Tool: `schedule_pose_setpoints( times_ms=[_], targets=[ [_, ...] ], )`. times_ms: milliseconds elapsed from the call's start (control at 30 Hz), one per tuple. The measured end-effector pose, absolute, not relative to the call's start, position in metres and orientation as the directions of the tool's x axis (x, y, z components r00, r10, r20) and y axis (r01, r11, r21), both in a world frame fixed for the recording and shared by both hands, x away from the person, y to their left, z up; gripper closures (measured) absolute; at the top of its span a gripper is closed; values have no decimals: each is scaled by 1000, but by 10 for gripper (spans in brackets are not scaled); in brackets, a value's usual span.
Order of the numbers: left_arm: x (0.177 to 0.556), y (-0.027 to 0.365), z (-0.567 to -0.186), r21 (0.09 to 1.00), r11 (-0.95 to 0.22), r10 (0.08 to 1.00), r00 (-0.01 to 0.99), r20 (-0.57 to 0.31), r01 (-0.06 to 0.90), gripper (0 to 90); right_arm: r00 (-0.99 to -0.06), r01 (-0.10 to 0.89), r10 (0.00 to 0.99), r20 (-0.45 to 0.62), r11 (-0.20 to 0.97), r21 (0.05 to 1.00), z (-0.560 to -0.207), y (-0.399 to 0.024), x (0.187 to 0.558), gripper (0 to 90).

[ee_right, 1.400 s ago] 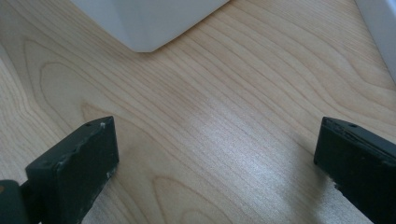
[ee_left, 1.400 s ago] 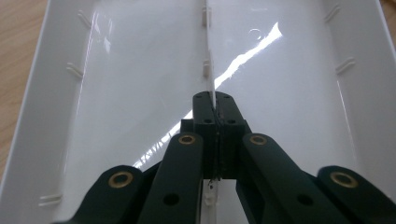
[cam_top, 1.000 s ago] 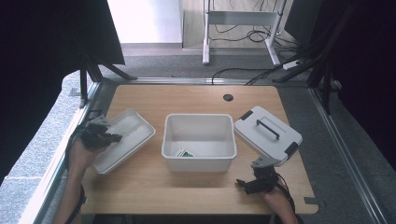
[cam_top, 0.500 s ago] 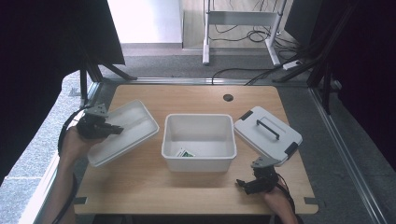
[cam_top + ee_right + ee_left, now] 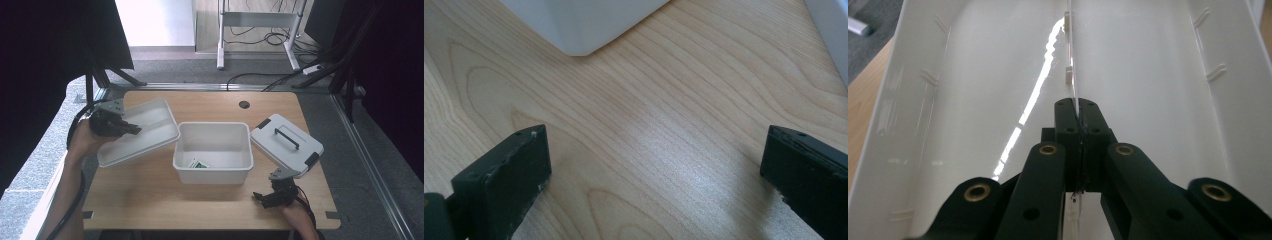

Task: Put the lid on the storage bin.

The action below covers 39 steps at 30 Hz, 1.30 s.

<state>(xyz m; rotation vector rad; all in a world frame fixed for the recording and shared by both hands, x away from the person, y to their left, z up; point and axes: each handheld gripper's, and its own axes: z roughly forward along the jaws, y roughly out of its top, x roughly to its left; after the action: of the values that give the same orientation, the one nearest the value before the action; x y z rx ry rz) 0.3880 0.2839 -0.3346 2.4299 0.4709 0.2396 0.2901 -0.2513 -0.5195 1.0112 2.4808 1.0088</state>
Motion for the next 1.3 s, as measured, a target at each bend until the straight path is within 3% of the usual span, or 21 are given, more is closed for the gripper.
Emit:
schedule_pose_setpoints(
  times_ms=[300, 667, 1300],
  targets=[
    [399, 240, -324, 639, -755, 249, 966, 75, 145, 888, -717, 503, 697, 5, 512, 696, -520, -251, 290, 0],
    [413, 185, -325, 636, -769, 141, 988, 69, 66, 889, -715, 506, 699, 8, 509, 697, -519, -251, 290, 0],
    [426, 83, -351, 603, -798, 29, 999, 46, -5, 889, -716, 503, 698, 6, 510, 698, -519, -251, 290, 0]
  ],
)
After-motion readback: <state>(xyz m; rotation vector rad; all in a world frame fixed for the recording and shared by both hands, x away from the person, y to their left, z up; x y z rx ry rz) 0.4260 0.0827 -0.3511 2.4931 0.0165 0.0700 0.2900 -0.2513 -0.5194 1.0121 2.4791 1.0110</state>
